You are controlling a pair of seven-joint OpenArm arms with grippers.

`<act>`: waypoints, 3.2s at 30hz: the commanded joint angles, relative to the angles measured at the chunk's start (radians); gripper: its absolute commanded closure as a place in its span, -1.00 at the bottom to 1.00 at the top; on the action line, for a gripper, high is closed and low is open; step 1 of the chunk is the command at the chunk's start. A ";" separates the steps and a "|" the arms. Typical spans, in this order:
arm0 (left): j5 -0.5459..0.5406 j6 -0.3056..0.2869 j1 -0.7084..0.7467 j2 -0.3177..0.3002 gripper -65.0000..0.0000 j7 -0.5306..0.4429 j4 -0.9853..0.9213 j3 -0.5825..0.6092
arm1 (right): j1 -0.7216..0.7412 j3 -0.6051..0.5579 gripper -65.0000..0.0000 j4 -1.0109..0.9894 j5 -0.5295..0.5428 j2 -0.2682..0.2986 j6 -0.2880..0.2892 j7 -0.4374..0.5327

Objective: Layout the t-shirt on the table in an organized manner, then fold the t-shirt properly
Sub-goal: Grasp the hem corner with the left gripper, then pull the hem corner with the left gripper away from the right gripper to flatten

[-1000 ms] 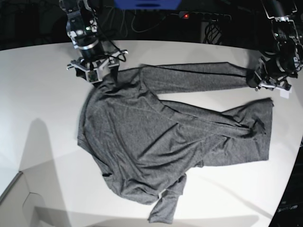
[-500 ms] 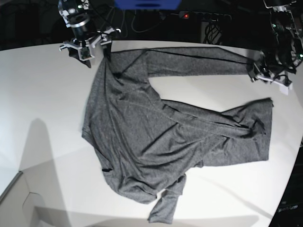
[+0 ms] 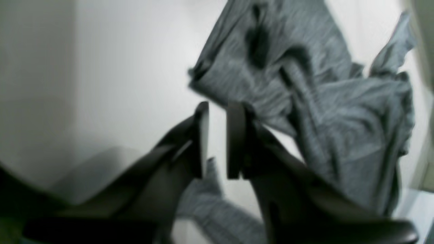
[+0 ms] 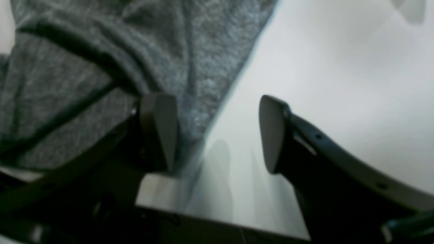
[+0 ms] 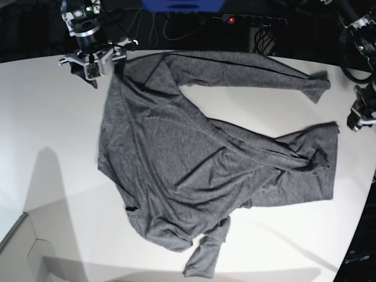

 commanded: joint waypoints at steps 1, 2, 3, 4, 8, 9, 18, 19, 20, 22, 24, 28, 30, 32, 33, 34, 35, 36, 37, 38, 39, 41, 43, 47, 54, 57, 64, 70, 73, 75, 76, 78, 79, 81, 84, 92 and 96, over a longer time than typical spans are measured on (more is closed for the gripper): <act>-0.019 -0.001 -0.030 -0.012 0.58 -0.011 0.011 0.002 | 0.004 -0.001 -0.17 0.011 0.001 0.000 0.001 0.020; -0.019 -0.001 -0.050 0.002 0.52 -0.011 0.002 0.002 | 0.005 -0.001 -0.17 0.010 0.001 0.000 0.001 0.018; -0.013 -0.001 -0.074 0.018 0.46 -0.011 -0.013 0.002 | 0.005 -0.001 -0.17 0.010 0.001 0.000 0.001 0.018; -0.008 -0.001 -0.102 0.030 0.40 -0.011 -0.036 0.002 | 0.005 -0.001 -0.17 0.010 0.001 0.000 0.001 0.018; -0.008 -0.001 -0.196 0.044 0.14 -0.022 -0.164 0.027 | 0.007 0.004 -0.17 0.010 0.001 0.003 0.001 0.018; -0.008 -0.001 -0.212 0.039 0.06 -0.025 -0.202 0.050 | 0.007 0.005 -0.17 0.010 0.001 0.005 0.001 0.018; 0.124 0.001 -0.291 0.024 -0.33 -0.186 -0.293 0.249 | 0.011 0.007 -0.18 0.010 0.001 0.006 0.001 0.017; 0.130 0.001 -0.291 0.024 -0.33 -0.192 -0.293 0.256 | 0.013 0.007 -0.18 0.010 0.001 0.006 0.001 0.017; 0.133 0.001 -0.291 0.024 -0.33 -0.197 -0.294 0.257 | 0.013 0.007 -0.18 0.008 0.001 0.006 0.001 0.017; 0.133 0.001 -0.292 0.024 -0.33 -0.201 -0.299 0.256 | 0.014 0.007 -0.18 0.008 0.001 0.006 0.001 0.017; 0.135 0.001 -0.292 0.025 -0.33 -0.232 -0.299 0.257 | 0.014 0.007 -0.18 0.008 0.001 0.006 0.001 0.017; 0.168 0.007 -0.292 0.019 -0.33 -0.286 -0.300 0.289 | 0.016 0.007 -0.18 0.007 0.001 0.006 0.001 0.017; 0.219 0.002 -0.292 0.019 -0.33 -0.312 -0.317 0.312 | 0.024 0.007 -0.18 0.007 0.001 0.006 0.001 0.017; 0.256 0.001 -0.312 0.024 -0.33 -0.335 -0.345 0.332 | 0.027 0.007 -0.18 0.007 0.001 0.006 0.001 0.015; 0.270 0.001 -0.321 0.024 -0.33 -0.342 -0.363 0.345 | 0.028 0.007 -0.18 0.007 0.001 0.006 0.001 0.015; 0.279 0.001 -0.328 0.024 -0.32 -0.349 -0.388 0.352 | 0.028 0.007 -0.18 0.007 0.001 0.006 0.001 0.011; 0.280 0.001 -0.332 0.024 -0.32 -0.355 -0.406 0.355 | 0.028 0.007 -0.18 0.007 0.001 0.006 0.001 0.002; 0.277 0.001 -0.335 0.024 -0.32 -0.356 -0.415 0.357 | 0.030 0.007 -0.18 0.007 0.001 0.006 0.001 -0.008; 0.274 0.001 -0.335 0.024 -0.32 -0.362 -0.420 0.357 | 0.030 0.007 -0.18 0.007 0.001 0.006 0.001 -0.017; 0.277 0.001 -0.335 0.022 -0.32 -0.369 -0.420 0.357 | 0.030 0.007 -0.18 0.007 0.001 0.006 0.001 -0.023; 0.280 0.001 -0.335 0.024 -0.32 -0.375 -0.420 0.357 | 0.030 0.007 -0.18 0.007 0.001 0.006 0.001 -0.026; 0.280 0.001 -0.337 0.024 -0.27 -0.381 -0.420 0.357 | 0.031 0.007 -0.18 0.007 0.001 0.006 0.001 -0.025; 0.280 0.001 -0.349 0.022 -0.05 -0.382 -0.432 0.357 | 0.031 0.007 -0.17 0.007 0.001 0.006 0.001 -0.025; 0.280 -0.001 -0.349 0.024 0.40 -0.419 -0.434 0.357 | 0.031 0.007 -0.17 0.007 0.001 0.006 0.001 -0.025; 0.282 -0.001 -0.349 0.018 0.96 -0.448 -0.434 0.358 | 0.037 0.007 -0.17 -0.007 0.001 0.006 0.001 -0.025; 0.282 -0.001 -0.349 0.018 0.97 -0.447 -0.434 0.358 | 0.040 0.007 -0.17 -0.007 0.001 0.006 0.001 -0.025; 0.220 -0.001 -0.300 0.012 0.99 -0.309 -0.250 0.319 | 0.045 0.007 -0.17 -0.007 0.001 0.006 0.001 -0.025; 0.058 -0.001 -0.145 0.002 0.99 -0.115 0.030 0.122 | 0.063 0.038 -0.17 -0.028 0.001 0.003 0.001 -0.025; -0.016 -0.001 -0.038 0.004 0.99 -0.048 0.117 0.021 | 0.063 0.050 -0.17 -0.047 0.001 0.005 0.001 -0.018; -0.057 -0.001 0.022 0.004 0.99 -0.029 0.148 -0.039 | 0.065 0.050 -0.17 -0.048 0.001 0.006 0.001 -0.018; -0.077 -0.001 0.053 0.004 0.99 -0.028 0.159 -0.060 | 0.065 0.053 -0.17 -0.048 0.001 0.006 0.001 -0.017; -0.109 -0.001 0.104 0.004 0.99 -0.028 0.162 -0.096 | 0.065 0.059 -0.17 -0.048 0.001 0.006 0.001 -0.017; -0.120 -0.001 0.127 0.004 0.99 -0.028 0.159 -0.106 | 0.065 0.059 -0.17 -0.048 0.001 0.006 0.001 -0.017; -0.122 -0.001 0.159 0.005 0.99 -0.034 0.157 -0.111 | 0.065 0.059 -0.17 -0.048 0.001 0.006 0.001 -0.017; -0.129 -0.001 0.190 0.016 0.99 -0.036 0.113 -0.105 | 0.065 0.059 -0.17 -0.047 0.001 0.006 0.001 -0.015; -0.122 -0.001 0.167 0.042 0.98 -0.037 -0.068 -0.105 | 0.065 0.059 -0.17 -0.041 0.001 0.006 0.001 -0.015; -0.131 -0.002 0.167 0.041 0.94 -0.026 -0.064 -0.103 | 0.065 0.059 -0.17 -0.039 0.001 0.006 0.001 -0.015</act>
